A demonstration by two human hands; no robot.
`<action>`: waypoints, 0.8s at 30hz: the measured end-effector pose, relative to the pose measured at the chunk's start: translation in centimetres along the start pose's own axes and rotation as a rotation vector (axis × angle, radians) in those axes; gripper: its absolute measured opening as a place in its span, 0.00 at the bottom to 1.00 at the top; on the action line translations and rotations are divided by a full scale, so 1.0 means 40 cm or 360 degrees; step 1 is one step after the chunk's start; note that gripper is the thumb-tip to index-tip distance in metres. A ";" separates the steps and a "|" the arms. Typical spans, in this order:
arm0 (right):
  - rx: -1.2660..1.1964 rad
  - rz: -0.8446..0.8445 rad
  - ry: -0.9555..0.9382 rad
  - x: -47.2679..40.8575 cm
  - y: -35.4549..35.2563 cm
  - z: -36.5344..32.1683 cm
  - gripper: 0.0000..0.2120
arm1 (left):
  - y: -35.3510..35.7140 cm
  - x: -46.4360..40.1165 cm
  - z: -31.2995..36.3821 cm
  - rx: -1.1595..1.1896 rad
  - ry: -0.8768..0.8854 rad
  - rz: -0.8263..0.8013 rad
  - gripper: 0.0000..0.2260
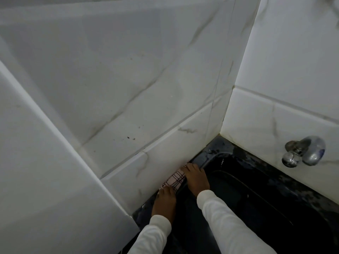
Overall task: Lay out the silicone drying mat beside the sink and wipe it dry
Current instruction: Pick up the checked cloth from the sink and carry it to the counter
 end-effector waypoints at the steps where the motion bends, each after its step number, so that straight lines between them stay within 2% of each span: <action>1: 0.0008 0.0007 0.0010 -0.002 0.000 -0.006 0.28 | -0.010 -0.004 0.001 -0.0042 -0.0020 0.0036 0.14; 3: 0.0015 0.0007 0.0032 -0.002 0.000 -0.014 0.26 | -0.015 -0.013 0.001 -0.0064 -0.0075 0.0028 0.09; 6: 0.0034 0.0018 0.0054 -0.005 -0.001 -0.015 0.24 | -0.005 -0.034 0.001 0.0040 -0.0091 -0.0027 0.09; 8: 0.0047 0.0050 0.0072 -0.008 -0.001 -0.015 0.22 | -0.007 -0.042 0.001 0.0039 -0.0105 -0.0027 0.02; 10: 0.0050 0.0087 0.0091 -0.010 -0.001 -0.015 0.19 | 0.000 -0.046 0.002 0.0049 -0.0071 -0.0058 0.06; 11: 0.0053 0.0102 0.0101 -0.011 0.000 -0.014 0.18 | -0.005 -0.051 0.000 0.0064 -0.0102 -0.0032 0.03; 12: 0.0057 0.0112 0.0106 -0.012 0.001 -0.015 0.17 | 0.003 -0.052 -0.001 0.0030 -0.0105 -0.0022 0.04; 14: 0.0042 0.0146 0.0114 -0.015 0.005 -0.016 0.17 | 0.010 -0.057 0.005 0.0017 -0.0057 -0.0009 0.14; 16: 0.0001 0.0175 0.0118 -0.017 0.008 -0.014 0.16 | -0.003 -0.056 0.010 0.0012 -0.0009 0.0022 0.18; 21: 0.0130 0.0148 0.0087 -0.020 0.006 -0.002 0.22 | -0.047 -0.054 0.006 -0.0032 0.0059 0.0045 0.20; 24: 0.0222 0.0221 0.0044 0.006 -0.001 0.009 0.22 | -0.084 -0.026 0.000 -0.0182 0.0111 0.0005 0.14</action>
Point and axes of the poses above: each hand's wrist, its own x-axis away from the middle knuckle, its own y-axis out of the palm, z = x × y, the point moved 5 cm from there along -x, towards the middle knuckle, and after that the axes turned 3 degrees about -z, right-handed, at the moved point
